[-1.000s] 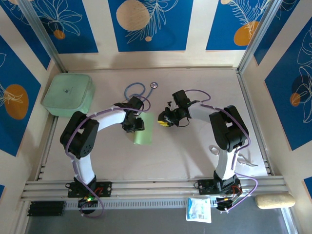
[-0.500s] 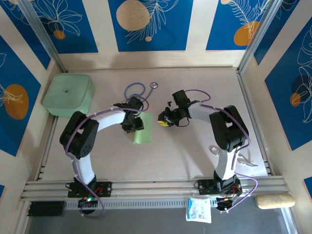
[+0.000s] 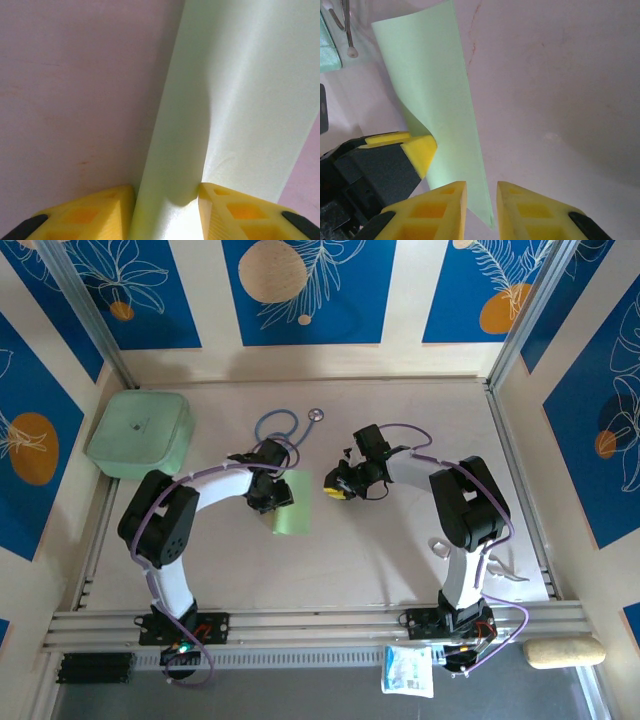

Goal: Fold a paper plane with a square sheet of paper (pick it up from the middle)
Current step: First fold the square sheet of paper in half at the center of the table, then hold the square sheet of paper at the center of the table.

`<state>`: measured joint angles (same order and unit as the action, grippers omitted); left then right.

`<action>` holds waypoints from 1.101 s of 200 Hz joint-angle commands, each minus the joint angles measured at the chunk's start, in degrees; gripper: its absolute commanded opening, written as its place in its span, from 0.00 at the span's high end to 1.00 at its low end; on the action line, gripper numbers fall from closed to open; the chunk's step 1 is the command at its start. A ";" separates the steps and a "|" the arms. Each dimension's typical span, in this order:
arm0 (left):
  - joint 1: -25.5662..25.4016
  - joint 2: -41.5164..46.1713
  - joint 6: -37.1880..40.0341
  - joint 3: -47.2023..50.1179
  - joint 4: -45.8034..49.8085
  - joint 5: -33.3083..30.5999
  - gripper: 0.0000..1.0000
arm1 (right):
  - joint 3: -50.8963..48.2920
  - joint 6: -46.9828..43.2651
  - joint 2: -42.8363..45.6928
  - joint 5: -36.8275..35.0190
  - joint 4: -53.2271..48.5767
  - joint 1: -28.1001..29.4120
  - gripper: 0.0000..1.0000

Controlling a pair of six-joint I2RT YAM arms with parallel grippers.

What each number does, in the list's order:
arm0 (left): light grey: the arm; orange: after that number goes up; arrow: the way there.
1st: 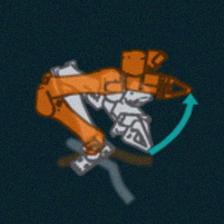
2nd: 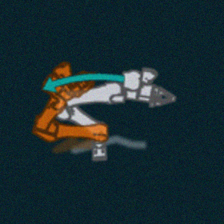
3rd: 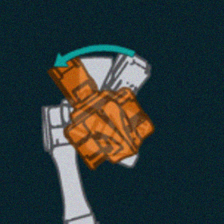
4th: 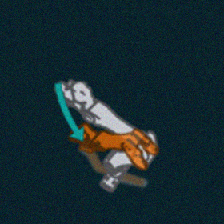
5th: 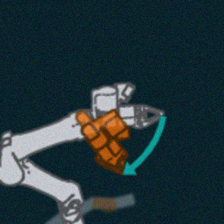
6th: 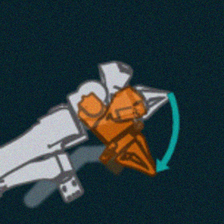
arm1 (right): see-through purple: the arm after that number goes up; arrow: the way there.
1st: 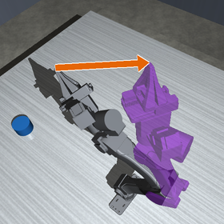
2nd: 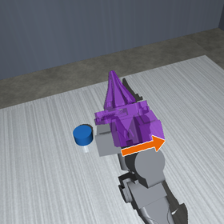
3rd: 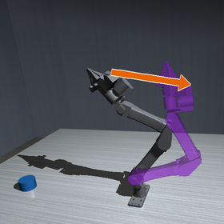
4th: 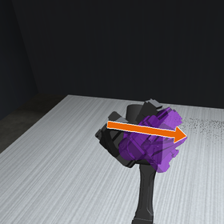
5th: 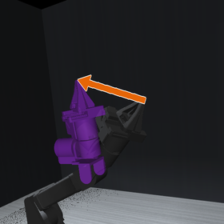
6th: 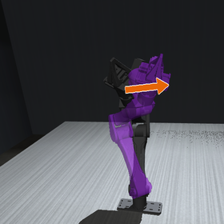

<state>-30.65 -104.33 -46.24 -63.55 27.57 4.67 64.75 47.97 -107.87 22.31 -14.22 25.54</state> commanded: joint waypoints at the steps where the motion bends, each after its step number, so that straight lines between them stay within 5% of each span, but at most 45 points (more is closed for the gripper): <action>1: 0.44 -1.38 -1.22 2.41 -0.26 1.53 0.60 | -0.07 -0.94 -0.67 0.91 -0.64 0.21 0.76; 220: 0.43 -3.39 -0.21 3.52 -1.41 3.52 0.57 | 2.21 -1.05 -2.85 2.40 0.65 3.54 0.77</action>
<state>-30.37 -104.31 -47.55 -62.72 26.39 6.00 65.08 47.75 -109.21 22.68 -13.89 27.70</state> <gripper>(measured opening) 0.422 0.228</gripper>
